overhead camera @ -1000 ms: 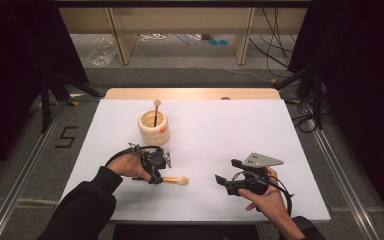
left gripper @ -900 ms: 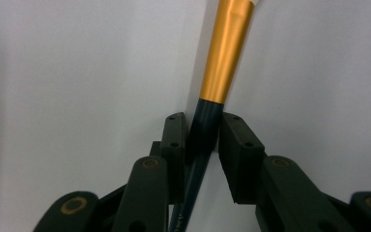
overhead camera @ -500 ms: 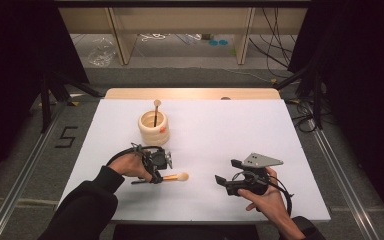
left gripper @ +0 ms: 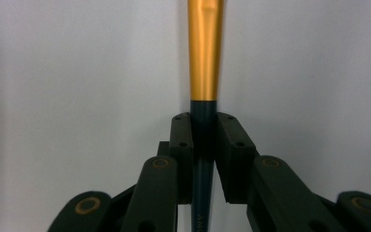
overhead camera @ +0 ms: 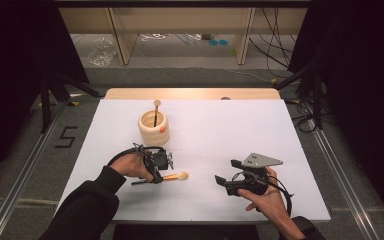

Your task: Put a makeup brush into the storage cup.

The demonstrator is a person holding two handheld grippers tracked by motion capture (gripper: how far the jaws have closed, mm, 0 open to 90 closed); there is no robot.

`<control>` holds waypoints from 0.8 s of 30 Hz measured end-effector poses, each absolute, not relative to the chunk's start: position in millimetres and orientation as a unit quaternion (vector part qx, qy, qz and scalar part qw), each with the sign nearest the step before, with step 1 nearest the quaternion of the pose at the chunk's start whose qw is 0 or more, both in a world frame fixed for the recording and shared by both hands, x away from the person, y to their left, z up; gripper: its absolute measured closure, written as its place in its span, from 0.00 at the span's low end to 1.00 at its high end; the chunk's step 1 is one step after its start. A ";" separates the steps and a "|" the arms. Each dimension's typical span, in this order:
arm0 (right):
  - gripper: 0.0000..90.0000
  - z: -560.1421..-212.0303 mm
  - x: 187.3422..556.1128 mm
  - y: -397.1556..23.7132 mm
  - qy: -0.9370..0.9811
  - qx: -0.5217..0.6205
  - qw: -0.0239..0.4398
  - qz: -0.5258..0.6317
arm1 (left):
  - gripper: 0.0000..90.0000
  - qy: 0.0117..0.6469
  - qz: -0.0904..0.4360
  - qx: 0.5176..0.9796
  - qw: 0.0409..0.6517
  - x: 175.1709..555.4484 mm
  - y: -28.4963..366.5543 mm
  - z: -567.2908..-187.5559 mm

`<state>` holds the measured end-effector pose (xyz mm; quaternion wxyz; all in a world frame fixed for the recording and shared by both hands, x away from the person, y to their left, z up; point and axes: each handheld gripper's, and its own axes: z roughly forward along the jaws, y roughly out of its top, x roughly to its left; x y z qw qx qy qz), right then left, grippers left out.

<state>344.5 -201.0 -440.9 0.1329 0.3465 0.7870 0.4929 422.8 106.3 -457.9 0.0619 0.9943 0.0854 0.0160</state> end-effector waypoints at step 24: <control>0.21 -440.8 344.3 -201.4 0.786 0.350 0.134 0.493 | 0.87 0.115 0.027 0.985 0.130 428.0 116.8 -442.0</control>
